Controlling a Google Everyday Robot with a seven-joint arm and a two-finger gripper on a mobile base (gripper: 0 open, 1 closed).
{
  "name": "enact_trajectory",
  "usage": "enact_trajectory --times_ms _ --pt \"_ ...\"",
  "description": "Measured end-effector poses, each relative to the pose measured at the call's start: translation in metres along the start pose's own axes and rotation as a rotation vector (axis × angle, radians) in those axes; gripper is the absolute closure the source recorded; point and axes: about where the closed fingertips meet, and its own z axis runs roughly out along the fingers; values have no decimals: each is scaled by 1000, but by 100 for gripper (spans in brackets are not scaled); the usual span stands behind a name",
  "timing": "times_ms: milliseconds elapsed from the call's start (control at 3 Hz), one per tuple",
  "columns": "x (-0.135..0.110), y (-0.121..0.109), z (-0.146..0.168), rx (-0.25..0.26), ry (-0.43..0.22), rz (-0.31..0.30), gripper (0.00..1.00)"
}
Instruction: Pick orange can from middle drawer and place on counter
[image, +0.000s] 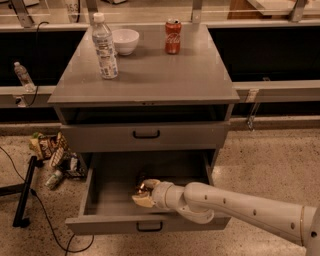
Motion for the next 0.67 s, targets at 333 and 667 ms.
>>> enact_trajectory --times_ms 333,667 --pt "2 -12 -1 64 -6 25 0" --pt "6 -22 15 149 -3 54 0"
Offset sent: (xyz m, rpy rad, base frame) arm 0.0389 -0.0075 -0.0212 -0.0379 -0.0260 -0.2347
